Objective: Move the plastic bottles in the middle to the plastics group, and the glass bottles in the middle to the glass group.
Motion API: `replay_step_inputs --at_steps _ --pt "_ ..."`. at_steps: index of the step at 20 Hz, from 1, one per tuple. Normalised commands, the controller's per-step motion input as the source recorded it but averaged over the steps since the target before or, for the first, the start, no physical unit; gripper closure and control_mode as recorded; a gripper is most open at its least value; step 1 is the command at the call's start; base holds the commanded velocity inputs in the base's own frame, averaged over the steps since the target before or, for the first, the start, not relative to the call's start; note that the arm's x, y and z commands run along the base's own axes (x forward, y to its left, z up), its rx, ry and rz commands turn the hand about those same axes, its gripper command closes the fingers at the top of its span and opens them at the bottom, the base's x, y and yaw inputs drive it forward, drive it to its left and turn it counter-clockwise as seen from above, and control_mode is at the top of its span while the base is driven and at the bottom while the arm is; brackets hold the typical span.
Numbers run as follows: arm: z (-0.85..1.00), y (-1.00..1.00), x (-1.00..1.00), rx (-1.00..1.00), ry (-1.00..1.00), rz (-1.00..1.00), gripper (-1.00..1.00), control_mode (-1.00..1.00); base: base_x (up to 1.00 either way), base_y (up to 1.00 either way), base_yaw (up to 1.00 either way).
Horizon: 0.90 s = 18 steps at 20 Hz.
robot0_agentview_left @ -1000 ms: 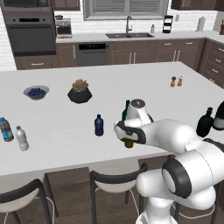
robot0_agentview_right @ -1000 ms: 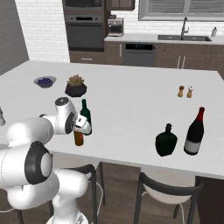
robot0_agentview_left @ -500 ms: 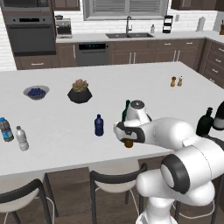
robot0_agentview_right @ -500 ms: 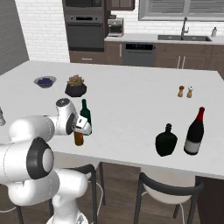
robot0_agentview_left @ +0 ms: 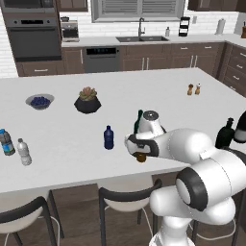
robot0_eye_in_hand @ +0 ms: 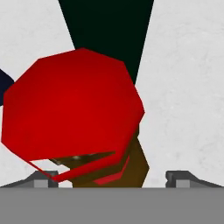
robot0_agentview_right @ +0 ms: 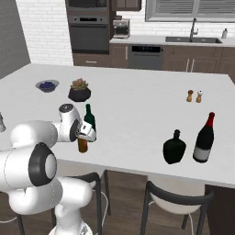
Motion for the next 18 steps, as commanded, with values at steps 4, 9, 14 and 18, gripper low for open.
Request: replay_step_inputs --at_steps 4,9,14,18 --pt "0.00 0.00 0.00 0.00 0.00 0.00 1.00 -1.00 0.00 0.00 0.00" --pt "0.00 0.00 -0.15 0.00 -0.03 0.00 1.00 -1.00 0.00 0.00 0.00" --pt "0.30 0.00 -0.54 0.00 -0.01 0.00 1.00 -1.00 0.00 0.00 0.00" --pt "0.53 -0.28 -0.58 0.00 0.00 0.00 1.00 -1.00 0.00 0.00 0.00"
